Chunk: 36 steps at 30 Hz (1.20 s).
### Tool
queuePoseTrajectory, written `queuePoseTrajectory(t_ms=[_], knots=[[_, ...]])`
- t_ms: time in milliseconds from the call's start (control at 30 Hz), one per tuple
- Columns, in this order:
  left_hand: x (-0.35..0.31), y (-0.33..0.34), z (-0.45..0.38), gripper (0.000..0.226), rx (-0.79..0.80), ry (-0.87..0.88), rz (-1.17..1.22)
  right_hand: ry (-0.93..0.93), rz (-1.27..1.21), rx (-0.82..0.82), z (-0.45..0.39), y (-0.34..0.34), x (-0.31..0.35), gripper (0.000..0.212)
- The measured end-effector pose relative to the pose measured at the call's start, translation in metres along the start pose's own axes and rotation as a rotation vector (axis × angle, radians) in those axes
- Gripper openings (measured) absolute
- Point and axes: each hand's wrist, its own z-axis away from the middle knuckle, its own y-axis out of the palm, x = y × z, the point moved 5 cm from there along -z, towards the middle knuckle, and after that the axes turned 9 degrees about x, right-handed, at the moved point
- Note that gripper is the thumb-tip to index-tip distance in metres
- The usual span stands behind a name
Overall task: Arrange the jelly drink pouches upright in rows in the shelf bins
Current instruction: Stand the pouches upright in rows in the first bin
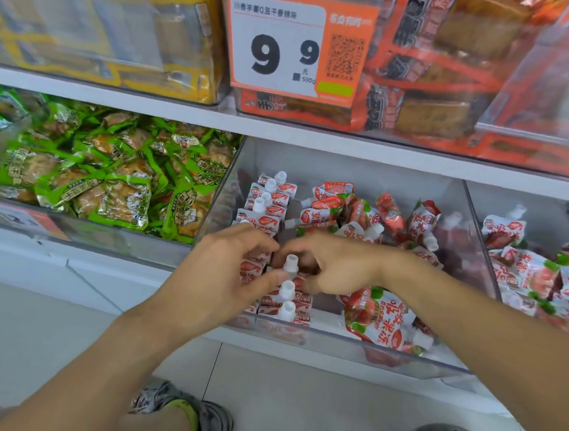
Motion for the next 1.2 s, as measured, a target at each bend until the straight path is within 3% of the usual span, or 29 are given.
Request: queuePoseTrajectory(t_ms=[100,200,333,433,600,700,800,867,933,1067,1133,1200], knots=[[-0.005,0.01,-0.007,0.029,0.028,0.008,0.022,0.034,-0.186,0.034,0.01,0.009,-0.004,0.052],[-0.011,0.02,-0.014,0.029,0.076,0.015,0.008,-0.006,-0.356,-0.055,0.024,0.008,-0.006,0.059],[-0.006,0.031,-0.019,0.039,0.217,-0.037,-0.053,0.0,-0.321,-0.436,0.061,-0.015,-0.014,0.038],[-0.003,0.033,-0.019,0.041,0.293,-0.032,-0.073,0.145,-0.048,-0.743,0.082,-0.033,-0.034,0.037],[-0.004,0.031,-0.018,0.028,0.306,-0.024,-0.074,0.381,0.123,-0.503,0.063,-0.025,-0.054,0.094],[-0.006,0.031,-0.017,0.026,0.299,-0.032,-0.061,0.466,0.184,-0.449,0.058,-0.026,-0.053,0.098],[-0.007,0.028,-0.017,0.024,0.293,-0.043,-0.034,0.554,0.208,-0.437,0.062,-0.026,-0.045,0.08],[-0.006,0.029,-0.016,0.026,0.299,-0.046,-0.02,0.469,0.193,-0.529,0.069,-0.025,-0.031,0.064],[-0.007,0.026,-0.015,0.028,0.259,-0.06,0.002,0.397,0.193,-0.635,0.077,-0.027,-0.019,0.062],[-0.017,0.005,-0.012,0.063,-0.004,-0.053,0.116,0.245,0.021,-0.823,0.095,-0.035,0.001,0.061],[-0.022,-0.004,-0.011,0.073,0.022,-0.081,0.366,0.033,-0.207,-0.816,0.091,-0.03,0.018,0.055],[-0.024,-0.012,-0.008,0.061,0.104,-0.105,0.662,-0.258,-0.536,-0.687,0.079,-0.017,0.035,0.045]])
